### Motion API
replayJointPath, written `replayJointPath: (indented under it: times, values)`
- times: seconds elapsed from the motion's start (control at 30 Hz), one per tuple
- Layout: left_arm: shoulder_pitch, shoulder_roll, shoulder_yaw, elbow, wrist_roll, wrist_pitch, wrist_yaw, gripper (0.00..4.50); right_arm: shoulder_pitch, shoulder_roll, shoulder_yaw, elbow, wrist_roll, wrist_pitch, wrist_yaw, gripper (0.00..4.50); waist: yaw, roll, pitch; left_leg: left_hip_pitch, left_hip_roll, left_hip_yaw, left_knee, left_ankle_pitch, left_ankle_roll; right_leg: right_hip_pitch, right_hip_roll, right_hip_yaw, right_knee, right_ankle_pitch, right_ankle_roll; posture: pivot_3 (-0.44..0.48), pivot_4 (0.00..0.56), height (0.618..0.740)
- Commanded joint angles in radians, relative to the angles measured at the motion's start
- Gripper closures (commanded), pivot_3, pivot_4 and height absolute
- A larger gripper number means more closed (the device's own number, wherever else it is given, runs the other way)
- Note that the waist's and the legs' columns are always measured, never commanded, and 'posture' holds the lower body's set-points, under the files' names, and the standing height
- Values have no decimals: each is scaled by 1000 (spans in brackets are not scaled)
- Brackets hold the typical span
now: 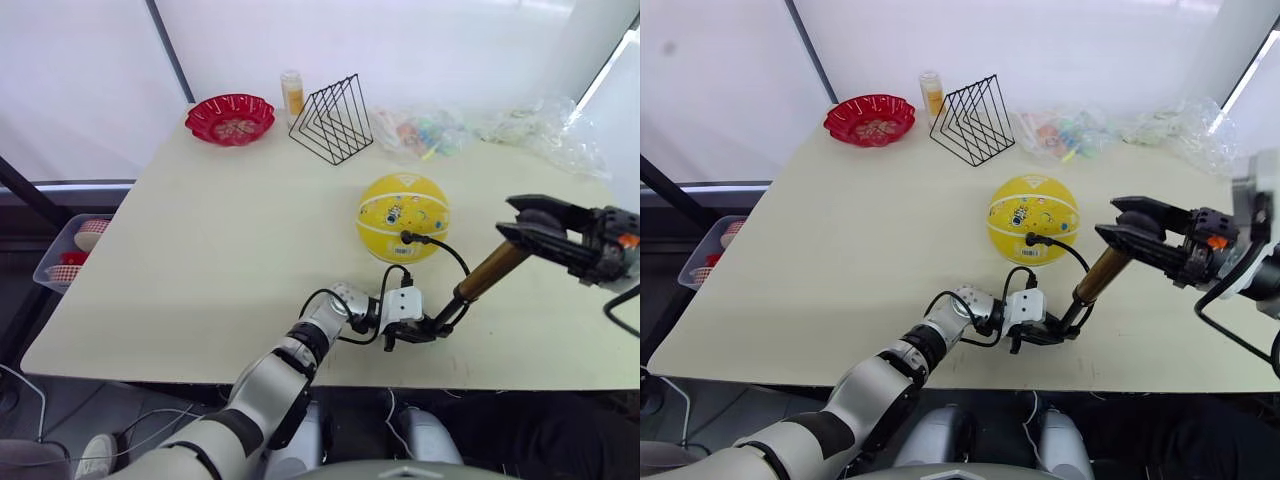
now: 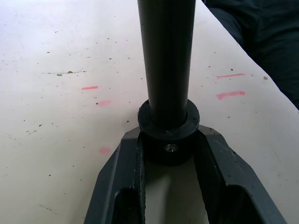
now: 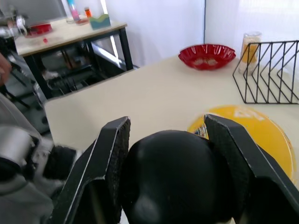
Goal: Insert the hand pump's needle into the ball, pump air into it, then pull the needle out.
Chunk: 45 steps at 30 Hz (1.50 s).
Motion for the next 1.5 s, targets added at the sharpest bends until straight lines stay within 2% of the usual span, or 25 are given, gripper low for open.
replayJointPath:
  times: [0.03, 0.23, 0.43, 0.57, 0.63, 0.77, 0.9, 1.07, 1.3, 1.4, 1.5]
  values:
    - [41, 24, -49, 73, 61, 44, -18, 3517, 68, 41, 154, 20, -179, -41, 24, 2453, -1, -3, -2, 2, 1, 0, 0, 0, 0, 1, 1, 0, 0, 0, 0, 0, 150, 737]
    - [37, 24, -47, 77, 63, 44, -13, 3517, 124, 140, 336, 114, -402, -190, 62, 2453, -1, -6, -9, 3, 2, -1, 0, 0, 0, 1, 1, 0, 0, 0, 0, 0, 150, 737]
    - [37, 22, -47, 78, 64, 43, -13, 3517, 144, 229, 385, 192, -489, -285, 74, 2453, 0, -6, -12, 3, 2, -1, 0, 0, 0, 1, 1, 0, 0, 0, -1, 0, 150, 737]
    - [38, 21, -48, 79, 65, 41, -13, 3517, 103, 269, 295, 159, -399, -300, 71, 2453, 0, -5, -12, 2, 2, -2, 0, 0, 0, 1, 1, 0, 0, -1, -1, 0, 150, 737]
    - [37, 22, -48, 79, 66, 41, -13, 3517, 75, 271, 247, 137, -348, -285, 63, 2453, 1, 1, -8, 2, 2, -2, 0, 0, 0, 1, 0, 0, 0, -1, -1, 0, 150, 737]
    - [37, 21, -48, 80, 66, 41, -14, 3517, 4, 229, 140, 89, -235, -227, 42, 2453, 3, 9, -3, -2, 0, -1, 1, 0, 0, -2, -2, 0, 0, 0, -1, 0, 150, 737]
    - [35, 22, -50, 81, 63, 41, -15, 3517, -85, 154, 13, 72, -93, -161, 13, 2453, 3, 12, 2, -3, -2, -1, 1, 0, 0, -2, -3, 0, 0, 0, -1, 0, 150, 737]
    - [34, 22, -51, 81, 62, 41, -16, 3517, -151, 89, -73, 67, 20, -99, -18, 2453, 3, 14, 6, -3, -2, 0, 1, 0, 0, -2, -3, 0, 0, 0, 0, 0, 150, 737]
    - [31, 25, -52, 81, 63, 40, -20, 3517, -311, -8, -144, 86, 197, -32, -118, 2453, 3, 15, 14, -4, -3, 1, 2, 0, 0, -3, -3, 1, 1, 0, 0, 0, 150, 737]
    - [29, 25, -52, 81, 62, 40, -20, 3517, -298, -7, -132, 84, 212, -3, -141, 2453, 6, 16, 15, -6, -3, 0, 1, 0, 0, -5, -3, 0, 1, 1, 1, 0, 150, 737]
    - [28, 24, -52, 81, 62, 40, -19, 3517, -200, 6, -90, 57, 136, 19, -105, 2453, 7, 15, 15, -9, -4, 1, 1, 0, 0, -7, -3, 0, 1, 3, 5, 0, 150, 737]
